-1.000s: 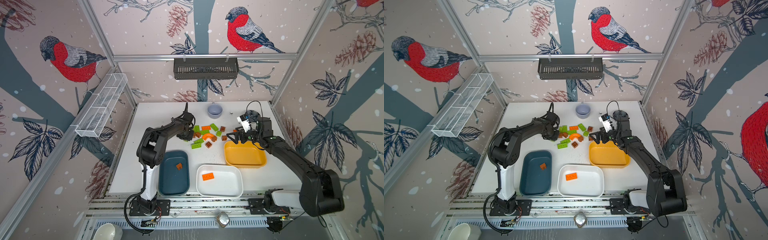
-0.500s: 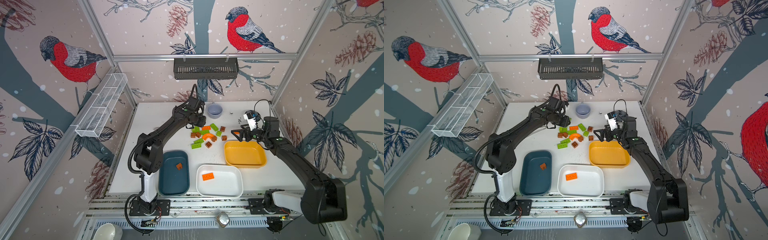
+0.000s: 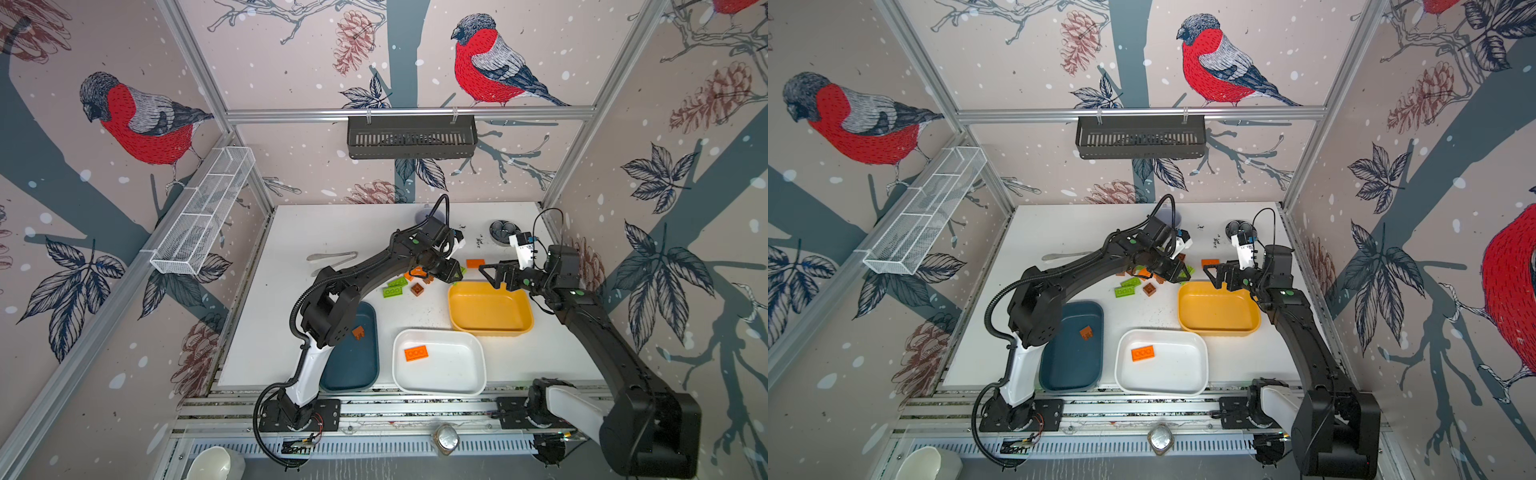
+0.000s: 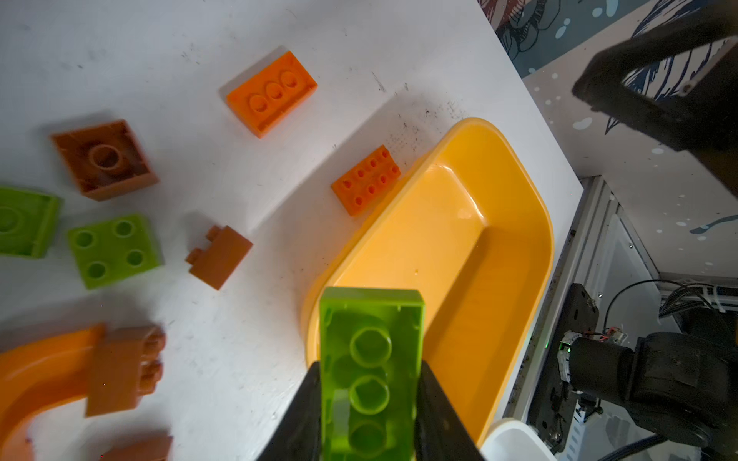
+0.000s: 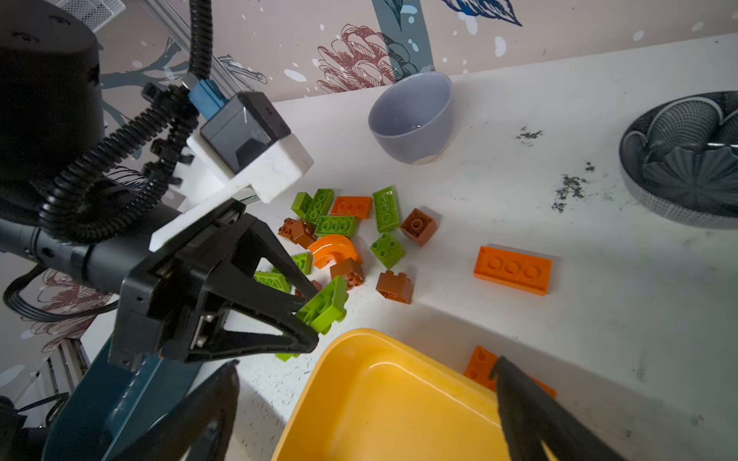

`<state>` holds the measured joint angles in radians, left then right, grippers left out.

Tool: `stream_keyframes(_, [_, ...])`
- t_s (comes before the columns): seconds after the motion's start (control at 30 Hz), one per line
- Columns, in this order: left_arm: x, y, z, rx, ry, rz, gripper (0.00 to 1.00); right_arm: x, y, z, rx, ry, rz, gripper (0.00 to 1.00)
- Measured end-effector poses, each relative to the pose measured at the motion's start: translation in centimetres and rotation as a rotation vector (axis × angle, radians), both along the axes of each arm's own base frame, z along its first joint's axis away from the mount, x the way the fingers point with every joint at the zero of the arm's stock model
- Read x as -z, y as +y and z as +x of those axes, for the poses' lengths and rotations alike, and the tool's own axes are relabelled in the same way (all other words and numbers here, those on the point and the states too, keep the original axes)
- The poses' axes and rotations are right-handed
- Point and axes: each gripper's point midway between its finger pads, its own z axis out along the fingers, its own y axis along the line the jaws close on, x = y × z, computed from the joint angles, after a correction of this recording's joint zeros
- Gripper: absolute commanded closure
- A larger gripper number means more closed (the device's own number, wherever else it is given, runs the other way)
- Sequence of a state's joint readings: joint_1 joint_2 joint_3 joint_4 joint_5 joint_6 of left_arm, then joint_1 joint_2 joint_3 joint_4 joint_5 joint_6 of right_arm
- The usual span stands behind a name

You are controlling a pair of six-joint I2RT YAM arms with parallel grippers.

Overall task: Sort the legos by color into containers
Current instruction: 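Grasp a lime-green brick with the left gripper and drop it into the yellow tray, then grasp another lime-green brick from the pile with the left gripper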

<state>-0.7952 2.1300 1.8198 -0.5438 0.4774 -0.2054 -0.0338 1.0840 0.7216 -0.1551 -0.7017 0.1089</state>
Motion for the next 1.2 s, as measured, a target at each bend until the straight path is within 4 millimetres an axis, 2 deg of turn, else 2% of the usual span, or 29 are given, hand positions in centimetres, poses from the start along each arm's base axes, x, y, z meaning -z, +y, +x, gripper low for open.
stream_keyframes(0.1, [1.6, -1.1, -1.1, 0.030, 0.018, 0.011, 0.64, 0.2, -0.5, -0.5, 0.029, 0.013, 0.009, 0.01])
stream_keyframes(0.23, [3.0, -1.5, -1.7, 0.037, 0.035, 0.039, 0.41, 0.4, -0.9, -0.7, 0.052, 0.013, 0.001, 0.01])
stream_keyframes(0.37, [2.6, -1.3, -1.4, 0.031, 0.024, 0.037, 0.29, 0.5, -0.9, -0.7, 0.056, 0.018, 0.005, 0.01])
stream_keyframes(0.53, [0.4, -0.5, -0.6, 0.019, -0.012, 0.020, 0.28, 0.9, -0.9, -0.4, 0.059, 0.033, 0.015, 0.01])
stream_keyframes(0.63, [-0.2, 2.2, 1.5, -0.042, -0.045, 0.054, 0.28, 0.9, -0.6, -0.2, 0.048, 0.039, 0.023, 0.01])
stream_keyframes(0.87, [-0.5, 10.7, 5.8, -0.198, -0.091, 0.178, 0.27, 0.7, 0.7, 0.3, -0.001, 0.039, 0.033, 0.01])
stream_keyframes(1.07, [0.7, 17.6, 9.6, -0.381, -0.088, 0.275, 0.27, 0.7, 1.9, 1.0, -0.036, 0.040, 0.034, 0.01])
stream_keyframes(1.2, [2.1, 20.0, 11.8, -0.496, -0.063, 0.287, 0.29, 1.0, 2.7, 1.1, -0.050, 0.060, 0.044, 0.01])
